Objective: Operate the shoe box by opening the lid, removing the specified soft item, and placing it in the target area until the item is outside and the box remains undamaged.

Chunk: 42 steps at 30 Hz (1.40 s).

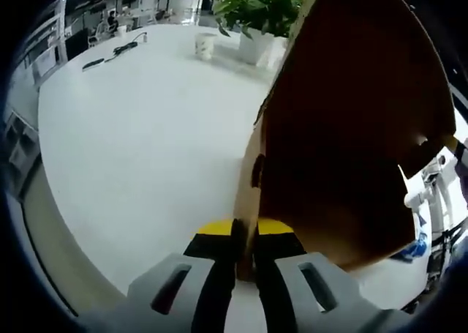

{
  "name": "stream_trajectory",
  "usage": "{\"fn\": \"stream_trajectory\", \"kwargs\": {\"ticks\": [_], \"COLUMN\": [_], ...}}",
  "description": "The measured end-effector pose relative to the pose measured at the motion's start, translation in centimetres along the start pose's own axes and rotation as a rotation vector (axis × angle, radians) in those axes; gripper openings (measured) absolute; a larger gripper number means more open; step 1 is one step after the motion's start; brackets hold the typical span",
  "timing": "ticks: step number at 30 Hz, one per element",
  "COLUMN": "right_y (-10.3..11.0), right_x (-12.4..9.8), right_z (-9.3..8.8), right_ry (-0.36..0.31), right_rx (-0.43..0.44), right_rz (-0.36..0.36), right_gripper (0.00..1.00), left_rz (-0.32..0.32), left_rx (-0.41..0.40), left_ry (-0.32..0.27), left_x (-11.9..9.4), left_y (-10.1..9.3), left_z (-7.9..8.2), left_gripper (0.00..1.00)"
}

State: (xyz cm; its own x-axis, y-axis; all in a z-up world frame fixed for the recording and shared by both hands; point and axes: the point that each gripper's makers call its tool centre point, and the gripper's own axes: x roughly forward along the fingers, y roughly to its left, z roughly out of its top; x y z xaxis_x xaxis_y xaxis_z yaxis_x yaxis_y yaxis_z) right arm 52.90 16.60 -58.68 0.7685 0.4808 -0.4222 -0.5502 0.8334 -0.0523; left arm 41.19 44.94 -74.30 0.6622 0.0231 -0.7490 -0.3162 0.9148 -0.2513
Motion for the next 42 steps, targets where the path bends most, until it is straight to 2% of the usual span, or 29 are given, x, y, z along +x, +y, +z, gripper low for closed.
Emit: {"fn": "stream_trajectory", "kwargs": {"ticks": [11, 14, 23, 29, 34, 42], "right_y": [0.8, 1.2, 1.6, 1.9, 2.1, 2.4], "right_x": [-1.1, -1.7, -2.1, -2.5, -2.7, -2.9], "right_z": [-2.2, -2.8, -4.4, -5.5, -6.4, -7.2], "right_ry": [-0.005, -0.011, 0.0, 0.013, 0.023, 0.033], "right_rx": [-0.003, 0.022, -0.028, -0.034, -0.027, -0.034], "right_rz": [-0.016, -0.031, -0.04, -0.038, -0.046, -0.051], "right_gripper": [0.0, 0.0, 0.0, 0.0, 0.0, 0.0], "left_rz": [-0.044, -0.06, -0.076, -0.09, -0.131, -0.134], "left_rx": [-0.015, -0.026, -0.009, -0.001, 0.003, 0.024], "left_ry": [-0.003, -0.001, 0.002, 0.011, 0.026, 0.032], "left_x": [0.1, 0.1, -0.2, -0.4, -0.4, -0.4], "left_y": [-0.1, -0.1, -0.3, -0.5, -0.6, -0.6], "left_z": [0.0, 0.0, -0.3, -0.4, -0.4, -0.5], "left_gripper": [0.09, 0.09, 0.1, 0.1, 0.11, 0.11]}}
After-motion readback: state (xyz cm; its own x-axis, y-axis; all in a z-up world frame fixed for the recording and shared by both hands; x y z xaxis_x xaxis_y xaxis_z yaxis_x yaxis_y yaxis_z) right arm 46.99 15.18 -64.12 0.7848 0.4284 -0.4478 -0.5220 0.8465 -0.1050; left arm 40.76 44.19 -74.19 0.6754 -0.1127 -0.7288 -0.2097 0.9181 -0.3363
